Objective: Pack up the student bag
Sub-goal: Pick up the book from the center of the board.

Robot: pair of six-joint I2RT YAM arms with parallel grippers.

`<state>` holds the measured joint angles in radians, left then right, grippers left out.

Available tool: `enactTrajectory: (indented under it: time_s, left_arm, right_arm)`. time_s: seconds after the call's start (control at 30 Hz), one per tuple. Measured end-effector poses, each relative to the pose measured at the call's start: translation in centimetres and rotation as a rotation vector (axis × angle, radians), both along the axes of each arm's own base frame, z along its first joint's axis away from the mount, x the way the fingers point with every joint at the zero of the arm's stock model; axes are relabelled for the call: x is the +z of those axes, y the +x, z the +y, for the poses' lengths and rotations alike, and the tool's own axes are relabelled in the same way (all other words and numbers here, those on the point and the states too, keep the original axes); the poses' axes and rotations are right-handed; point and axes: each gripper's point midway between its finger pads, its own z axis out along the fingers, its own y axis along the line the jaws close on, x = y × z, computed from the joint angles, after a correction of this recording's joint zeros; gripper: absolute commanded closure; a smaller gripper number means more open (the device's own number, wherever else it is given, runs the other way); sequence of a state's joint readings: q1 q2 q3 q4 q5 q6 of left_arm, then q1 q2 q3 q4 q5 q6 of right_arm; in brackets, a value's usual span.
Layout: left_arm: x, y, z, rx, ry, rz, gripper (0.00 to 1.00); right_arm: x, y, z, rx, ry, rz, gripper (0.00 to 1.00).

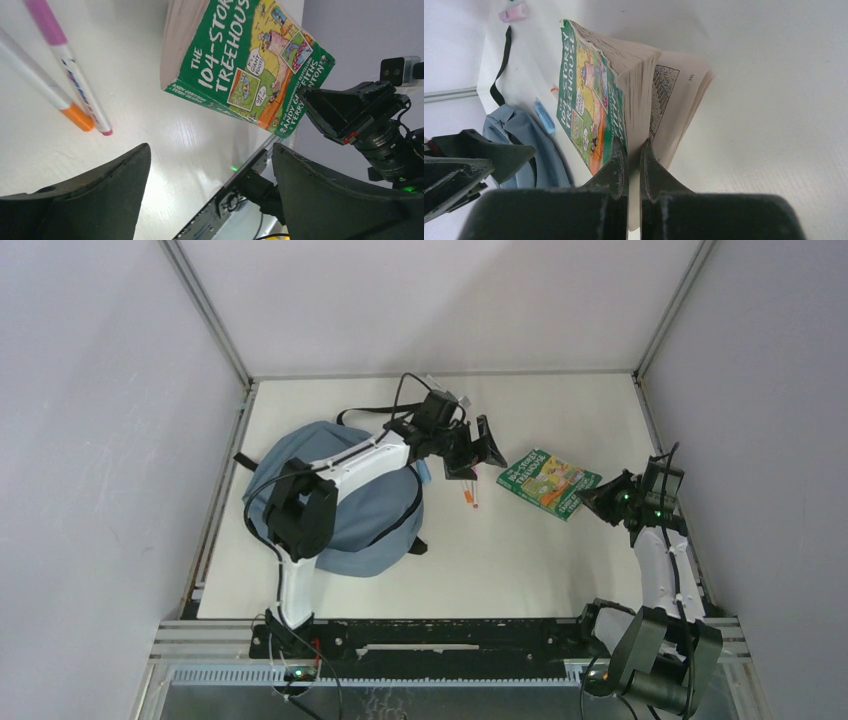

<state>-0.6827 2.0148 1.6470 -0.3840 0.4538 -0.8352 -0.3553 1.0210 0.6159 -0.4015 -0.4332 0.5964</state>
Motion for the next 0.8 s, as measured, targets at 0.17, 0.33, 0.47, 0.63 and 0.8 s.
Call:
enactTrajectory:
  time_s: [0.17, 0.33, 0.47, 0.63, 0.8]
  left_arm:
    - [-1.0, -1.4, -1.9, 0.038, -0.043, 0.085, 0.00]
    - [-1.2, -2.1, -3.7, 0.052, -0.078, 0.125, 0.00]
    - [-2.0, -2.1, -4.7, 0.080, -0.111, 0.166, 0.00]
    - [-4.2, -2.2, -5.1, 0.116, -0.115, 0.238, 0.02]
    - [-5.0, -1.8, -5.8, 0.145, -0.141, 0.276, 0.07]
  right_arm:
    - [0.1, 0.0, 0.0, 0.001, 0.006, -0.002, 1.00]
    - [0.2, 0.0, 0.2, 0.007, 0.014, -0.006, 1.00]
    - [0.5, -0.1, 0.1, 0.004, 0.016, -0.016, 1.00]
    - [0.6, -0.1, 0.2, 0.006, 0.020, -0.021, 1.00]
    - [0.7, -0.2, 0.3, 0.009, 0.031, -0.022, 1.00]
